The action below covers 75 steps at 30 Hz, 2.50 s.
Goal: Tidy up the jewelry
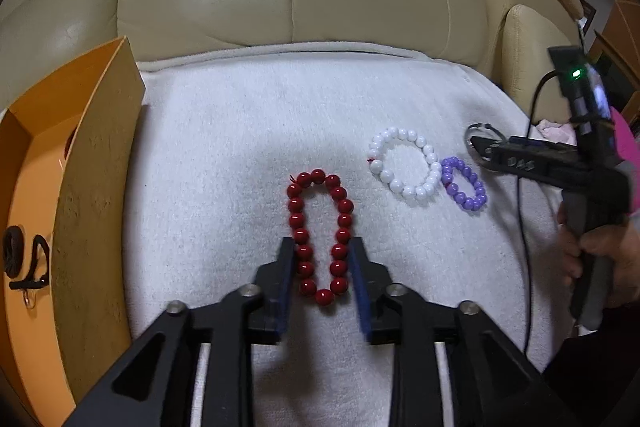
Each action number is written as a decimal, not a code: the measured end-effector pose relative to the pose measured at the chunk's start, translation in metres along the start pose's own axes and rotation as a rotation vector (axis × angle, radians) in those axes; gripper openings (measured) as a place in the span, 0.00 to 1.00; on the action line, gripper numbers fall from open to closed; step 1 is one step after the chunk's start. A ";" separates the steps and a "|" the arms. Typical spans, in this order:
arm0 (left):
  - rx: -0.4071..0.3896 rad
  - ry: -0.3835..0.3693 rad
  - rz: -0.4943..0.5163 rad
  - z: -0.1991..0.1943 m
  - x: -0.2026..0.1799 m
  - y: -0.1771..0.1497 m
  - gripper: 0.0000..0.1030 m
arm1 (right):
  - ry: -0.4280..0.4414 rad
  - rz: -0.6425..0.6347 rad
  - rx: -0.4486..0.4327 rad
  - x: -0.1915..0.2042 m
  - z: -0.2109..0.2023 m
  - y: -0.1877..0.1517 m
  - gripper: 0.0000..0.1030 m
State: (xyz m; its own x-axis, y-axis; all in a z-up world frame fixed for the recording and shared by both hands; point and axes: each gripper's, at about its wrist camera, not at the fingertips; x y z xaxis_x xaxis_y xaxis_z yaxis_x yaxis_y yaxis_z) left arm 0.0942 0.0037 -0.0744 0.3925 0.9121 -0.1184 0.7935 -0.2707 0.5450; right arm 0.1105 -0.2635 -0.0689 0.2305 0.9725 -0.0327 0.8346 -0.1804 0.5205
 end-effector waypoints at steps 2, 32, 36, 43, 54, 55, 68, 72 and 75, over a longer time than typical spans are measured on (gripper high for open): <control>-0.002 -0.011 -0.004 -0.005 0.002 -0.001 0.53 | -0.022 -0.016 -0.012 0.005 -0.002 -0.004 0.69; -0.058 0.071 0.039 0.013 -0.026 0.014 0.19 | 0.160 0.005 -0.031 -0.023 -0.012 0.000 0.63; -0.057 0.062 0.019 0.008 -0.019 0.013 0.19 | 0.099 -0.028 0.000 -0.006 0.001 -0.003 0.71; -0.075 0.057 -0.006 -0.001 -0.015 0.015 0.19 | -0.011 -0.076 -0.012 0.020 0.007 -0.004 0.73; -0.062 0.055 -0.022 0.004 -0.017 0.017 0.15 | 0.090 -0.009 -0.017 0.015 -0.001 0.003 0.73; -0.057 0.055 -0.027 0.005 -0.016 0.018 0.15 | 0.089 -0.014 -0.022 0.017 -0.003 0.004 0.73; -0.046 0.085 0.004 0.003 -0.013 0.014 0.25 | 0.138 0.255 -0.129 -0.055 -0.031 0.012 0.73; -0.043 0.095 0.022 0.002 -0.018 0.011 0.53 | 0.214 0.259 -0.095 -0.060 -0.030 0.008 0.73; -0.040 0.118 0.035 0.003 -0.021 0.010 0.57 | 0.226 0.108 -0.042 -0.032 -0.025 0.006 0.73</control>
State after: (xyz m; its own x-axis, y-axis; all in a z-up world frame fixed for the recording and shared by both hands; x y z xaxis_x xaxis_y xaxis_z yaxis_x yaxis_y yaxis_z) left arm 0.0950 -0.0194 -0.0691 0.3601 0.9329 -0.0021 0.7605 -0.2923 0.5798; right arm 0.0953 -0.2916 -0.0435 0.1961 0.9569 0.2141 0.7886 -0.2837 0.5456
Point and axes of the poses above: each gripper's, at about its wrist camera, not at the fingertips, and z roughly the way its jaws point, x to its left, y to its top, and after that the axes turned 4 degrees about y, right-handed
